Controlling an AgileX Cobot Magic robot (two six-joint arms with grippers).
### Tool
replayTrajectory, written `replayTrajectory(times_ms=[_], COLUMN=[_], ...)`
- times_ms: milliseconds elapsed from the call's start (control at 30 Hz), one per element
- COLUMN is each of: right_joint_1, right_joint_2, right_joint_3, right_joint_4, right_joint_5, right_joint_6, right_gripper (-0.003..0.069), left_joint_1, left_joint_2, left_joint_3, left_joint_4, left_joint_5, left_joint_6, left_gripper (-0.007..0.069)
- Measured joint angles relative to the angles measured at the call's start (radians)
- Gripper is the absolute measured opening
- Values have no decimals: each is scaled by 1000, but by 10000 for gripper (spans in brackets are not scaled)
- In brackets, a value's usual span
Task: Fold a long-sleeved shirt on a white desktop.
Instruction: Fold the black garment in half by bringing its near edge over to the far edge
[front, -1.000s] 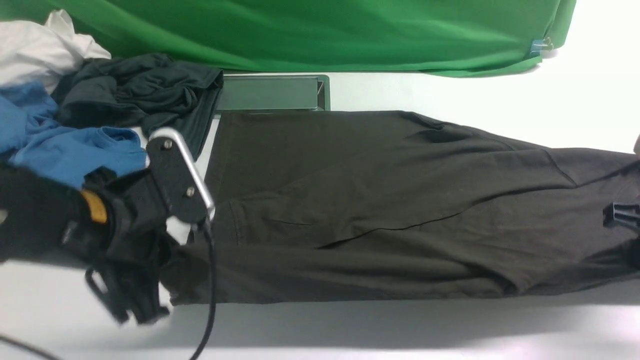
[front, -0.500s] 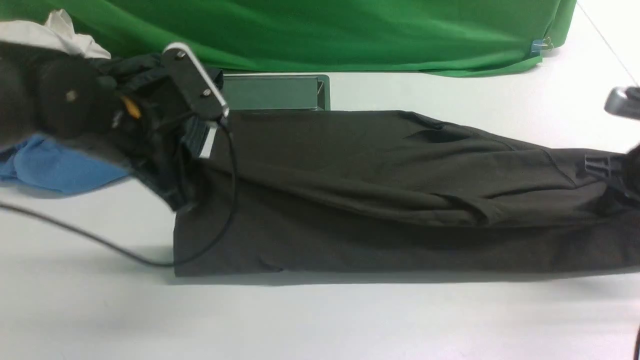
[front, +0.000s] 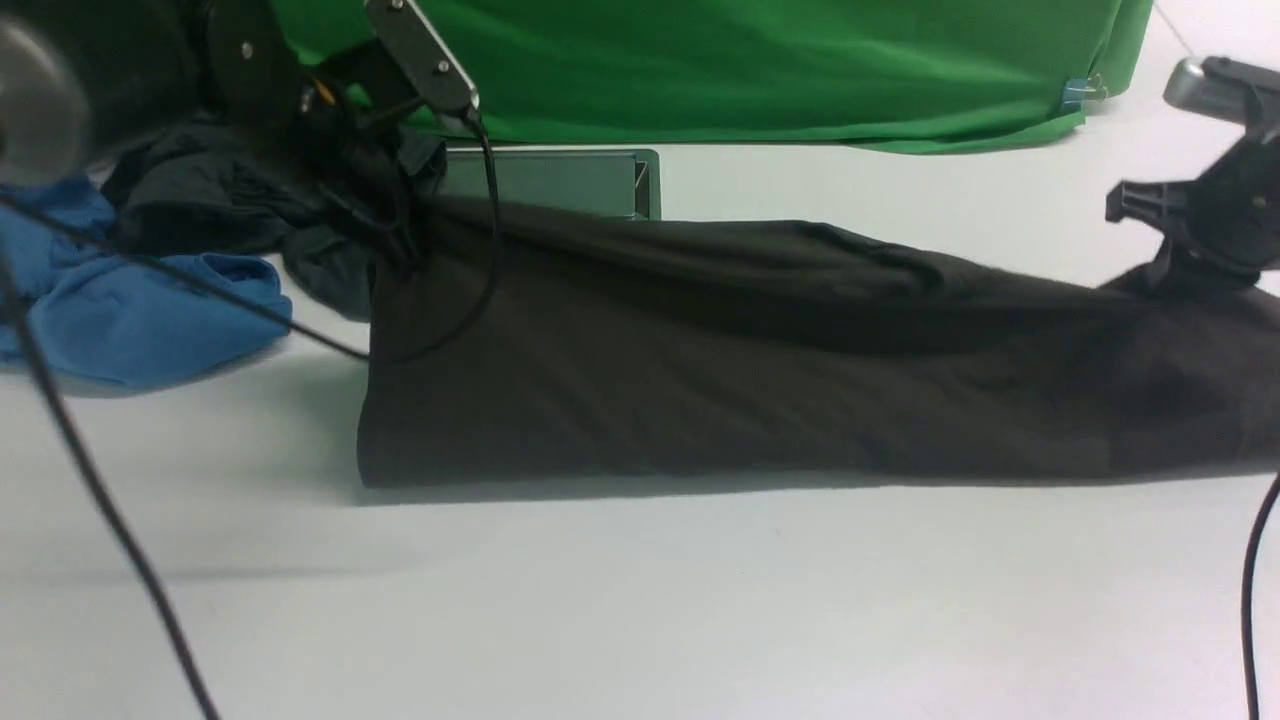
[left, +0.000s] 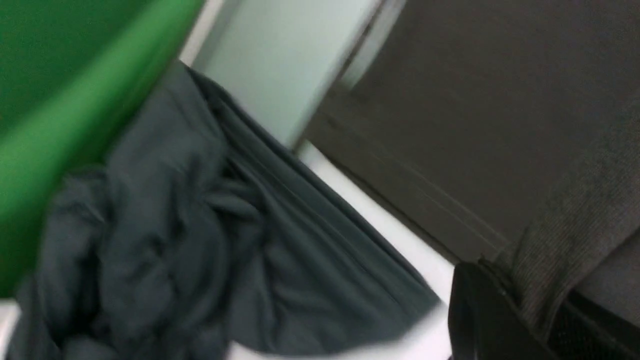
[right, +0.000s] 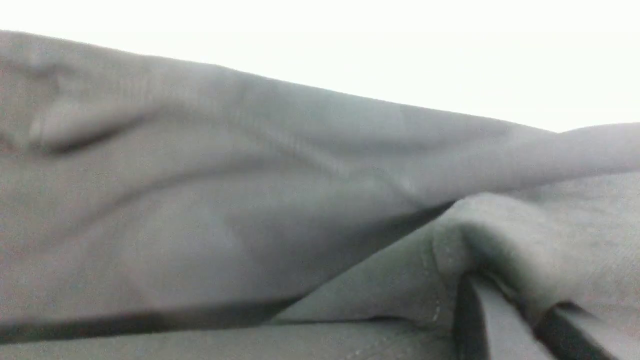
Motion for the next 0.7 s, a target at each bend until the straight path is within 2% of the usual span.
replayTrajectory(times_ms=[167,233,300,333,433,500,567,700], right_joint_1=[-4,-4,-9,-10,-12,-12,-11,18], right_joint_2=[96,119,126,126,126,121,100,33], right_joint_3=[-67,-73,-75,-76,-101,-126,-148,-155], right_joint_4=[7,6,-1,-1,-10,-10,-10,-18], right_joint_5=[-9,-30,-59,-63,-87,-63,2,97], right_joint_6=[5,8,6,6,-18,-42,-70,-139], right_gripper=[55,93,193,217,407,461,451,285], left_joint_1=[2,2,4,4,5,6,7,8], left_joint_2=[123,170,217,220,261,279,295,305], left_joint_3=[-122,-159,-191,-193,-204,-204,-204,-204], left_joint_4=[5,5,5,5,5,5,5,5], left_joint_5=[-9,-19,-40,-42,-87,-110,-146,-205], left_joint_6=[2,2,2,2,2,2,2,2], left_gripper=[27,27,28,29,52,85,147,253])
